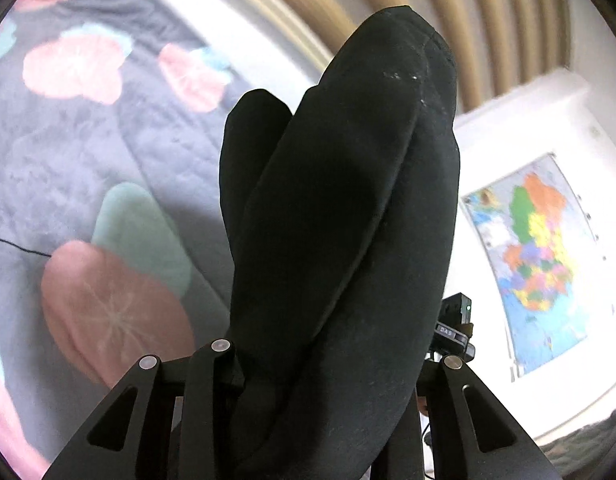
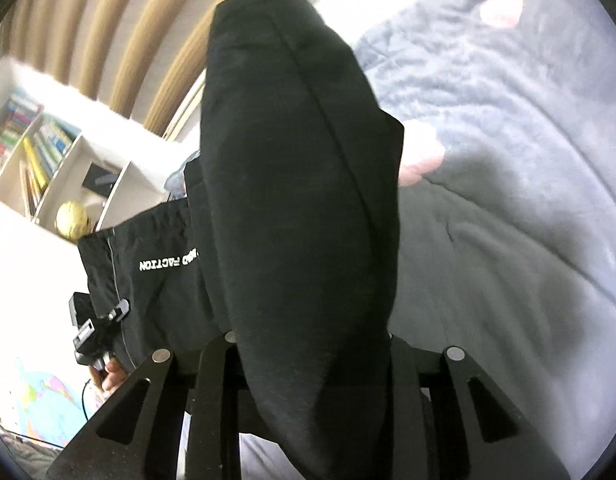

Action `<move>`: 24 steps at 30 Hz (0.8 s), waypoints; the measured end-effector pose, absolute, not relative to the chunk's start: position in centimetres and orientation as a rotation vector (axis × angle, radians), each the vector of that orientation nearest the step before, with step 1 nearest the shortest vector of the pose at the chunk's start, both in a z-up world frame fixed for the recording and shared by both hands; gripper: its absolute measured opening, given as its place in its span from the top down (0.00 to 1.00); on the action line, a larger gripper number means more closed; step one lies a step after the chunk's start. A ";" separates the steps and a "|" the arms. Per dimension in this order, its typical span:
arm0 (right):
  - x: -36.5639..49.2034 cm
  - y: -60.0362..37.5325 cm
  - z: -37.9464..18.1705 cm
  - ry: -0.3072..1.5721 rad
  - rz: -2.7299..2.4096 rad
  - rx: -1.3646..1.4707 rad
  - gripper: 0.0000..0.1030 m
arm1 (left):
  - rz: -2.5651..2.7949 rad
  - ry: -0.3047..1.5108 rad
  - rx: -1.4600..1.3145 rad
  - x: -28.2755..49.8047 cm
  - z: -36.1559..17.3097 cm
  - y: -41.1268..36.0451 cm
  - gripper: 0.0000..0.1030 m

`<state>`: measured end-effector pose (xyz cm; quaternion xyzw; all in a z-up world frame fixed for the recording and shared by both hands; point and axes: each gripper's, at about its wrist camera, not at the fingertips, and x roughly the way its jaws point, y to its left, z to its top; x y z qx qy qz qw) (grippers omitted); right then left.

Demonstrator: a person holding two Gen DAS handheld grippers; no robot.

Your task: Fold large clothes

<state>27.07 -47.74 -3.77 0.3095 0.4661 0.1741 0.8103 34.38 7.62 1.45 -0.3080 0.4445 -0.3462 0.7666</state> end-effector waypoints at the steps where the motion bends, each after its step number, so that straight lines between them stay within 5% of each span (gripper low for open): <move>1: 26.3 -47.6 -3.5 1.001 0.367 0.651 0.70 | -0.762 0.955 -0.661 32.9 2.3 7.8 0.70; 6: 22.8 -46.5 -0.3 1.062 0.334 0.584 0.70 | -0.753 0.995 -0.666 26.7 1.4 8.0 0.69; 13: 21.6 -46.2 -6.4 1.269 0.230 0.595 0.69 | -0.616 1.191 -0.710 23.7 -7.3 7.5 0.70; 20: 20.4 -51.5 -10.8 1.250 0.027 0.782 0.45 | -0.356 1.324 -0.985 22.7 -16.4 13.6 0.55; 24: 19.1 -52.5 -9.5 1.250 -0.025 0.723 0.40 | -0.285 1.294 -0.964 22.5 -15.3 15.9 0.54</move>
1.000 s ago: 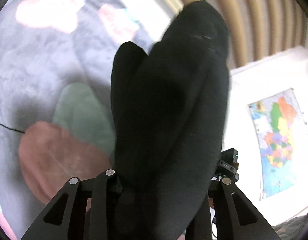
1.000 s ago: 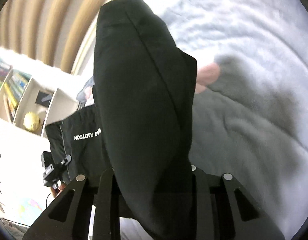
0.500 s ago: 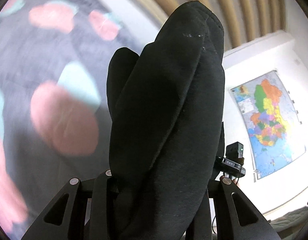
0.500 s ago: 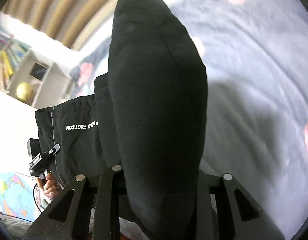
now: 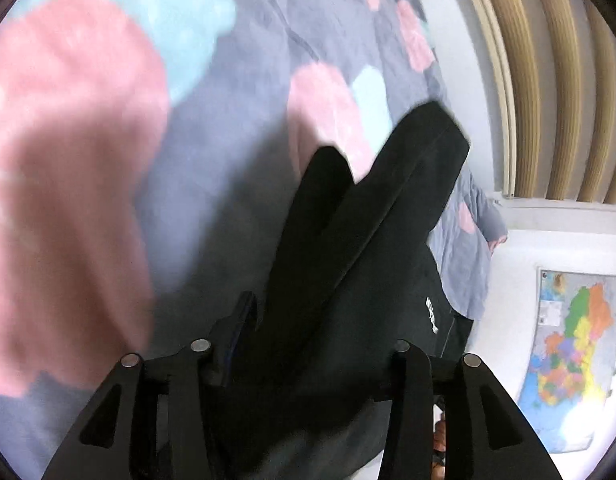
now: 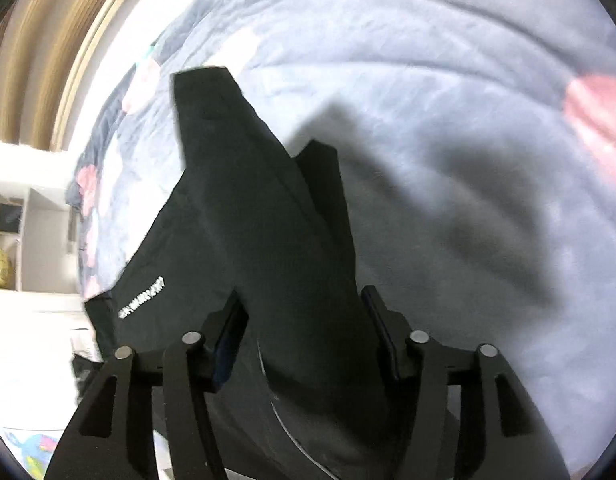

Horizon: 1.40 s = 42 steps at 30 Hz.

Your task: Fold large clothes

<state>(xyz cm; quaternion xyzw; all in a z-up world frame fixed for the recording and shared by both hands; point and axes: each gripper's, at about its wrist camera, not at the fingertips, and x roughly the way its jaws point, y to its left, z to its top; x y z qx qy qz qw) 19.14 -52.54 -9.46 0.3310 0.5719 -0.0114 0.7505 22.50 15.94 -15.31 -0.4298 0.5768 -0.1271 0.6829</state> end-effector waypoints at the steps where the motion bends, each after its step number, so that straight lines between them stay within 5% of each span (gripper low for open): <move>1: 18.7 -52.6 -8.7 1.247 -0.060 0.667 0.39 | -0.270 1.276 -0.944 22.3 -14.4 16.4 0.54; 9: 16.4 -47.5 -2.0 1.168 -0.094 0.388 0.38 | -0.259 1.179 -0.541 21.8 -5.8 14.9 0.48; 21: 18.6 -36.4 -9.4 1.330 -0.048 0.080 0.36 | -0.275 1.365 -0.446 24.5 -14.1 9.1 0.44; 27: 19.0 -35.8 -9.3 1.362 -0.070 0.090 0.36 | -0.227 1.363 -0.394 25.8 -13.5 8.7 0.44; 39: 14.6 -33.1 6.9 1.160 -0.012 0.047 0.36 | -0.311 1.093 -0.077 20.9 2.6 2.9 0.43; 42: 13.3 -31.7 11.1 1.094 0.026 0.051 0.35 | -0.279 0.983 -0.005 19.2 7.7 2.0 0.37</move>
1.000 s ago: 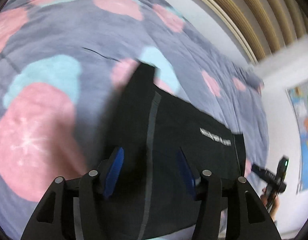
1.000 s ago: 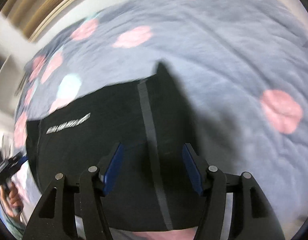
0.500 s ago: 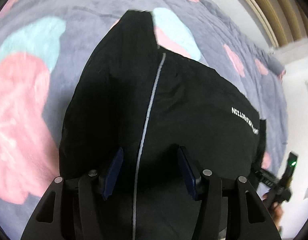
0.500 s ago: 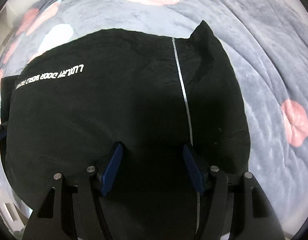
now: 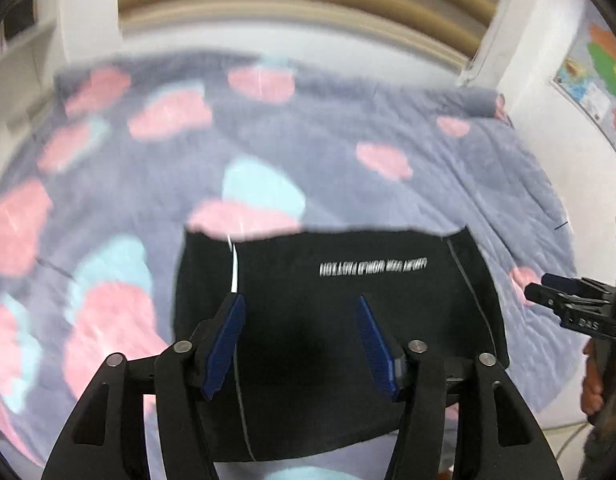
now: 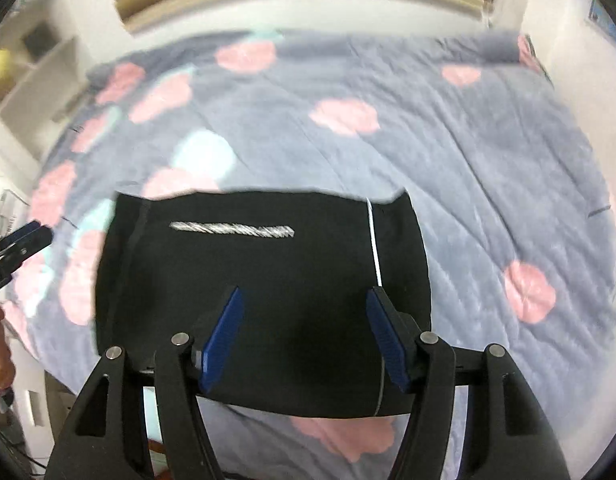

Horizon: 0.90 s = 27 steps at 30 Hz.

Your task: Fold large clothes

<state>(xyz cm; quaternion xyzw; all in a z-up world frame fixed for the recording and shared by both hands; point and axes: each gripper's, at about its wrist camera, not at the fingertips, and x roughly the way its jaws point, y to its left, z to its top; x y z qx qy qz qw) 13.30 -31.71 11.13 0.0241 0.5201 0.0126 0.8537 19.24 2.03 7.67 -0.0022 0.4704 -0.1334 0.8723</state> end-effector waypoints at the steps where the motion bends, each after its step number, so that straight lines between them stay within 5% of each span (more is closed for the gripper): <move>1: 12.9 -31.1 12.5 1.068 0.020 0.039 0.34 | -0.263 0.948 0.018 18.6 9.2 1.8 0.32; 10: 10.8 -27.6 18.6 0.943 -0.030 0.026 0.27 | -0.242 0.806 0.107 15.1 17.1 -0.3 0.24; 27: 10.5 -27.1 15.9 1.039 -0.052 0.075 0.26 | -0.148 0.841 0.123 14.4 15.0 -1.8 0.24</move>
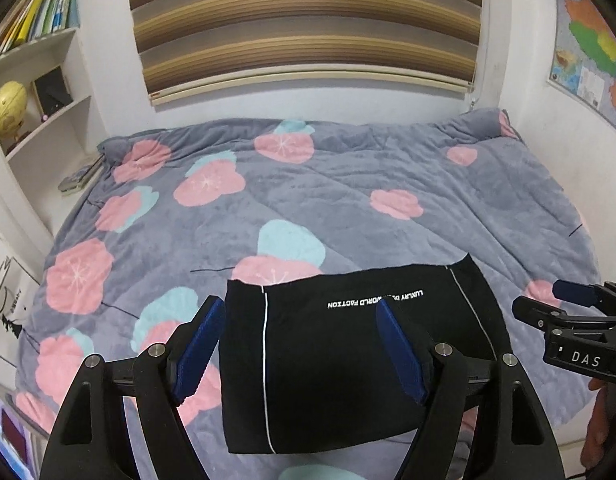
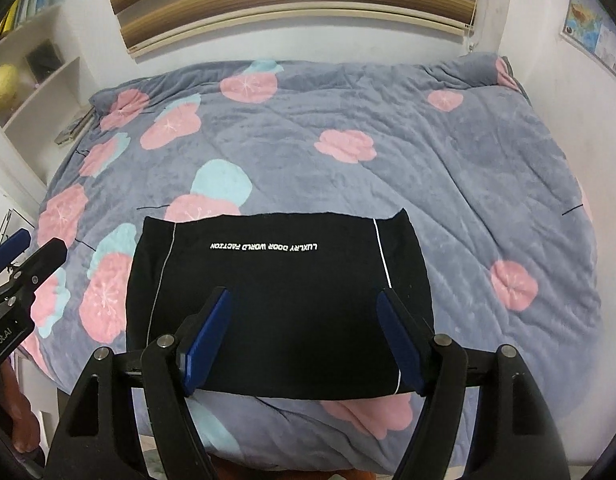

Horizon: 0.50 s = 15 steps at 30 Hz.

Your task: Fold large clothes

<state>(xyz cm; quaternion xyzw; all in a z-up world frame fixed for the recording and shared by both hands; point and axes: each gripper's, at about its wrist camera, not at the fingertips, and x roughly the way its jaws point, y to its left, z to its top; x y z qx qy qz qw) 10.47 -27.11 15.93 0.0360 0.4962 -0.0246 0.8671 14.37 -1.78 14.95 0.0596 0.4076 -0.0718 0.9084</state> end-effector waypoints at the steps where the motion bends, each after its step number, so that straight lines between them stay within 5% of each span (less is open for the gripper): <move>1: 10.4 -27.2 15.8 1.043 -0.055 0.075 0.26 | -0.150 0.850 0.121 14.4 14.7 -1.9 0.24; 15: 9.9 -28.3 15.6 1.053 -0.079 0.089 0.26 | -0.178 0.880 0.125 14.4 14.2 -3.0 0.24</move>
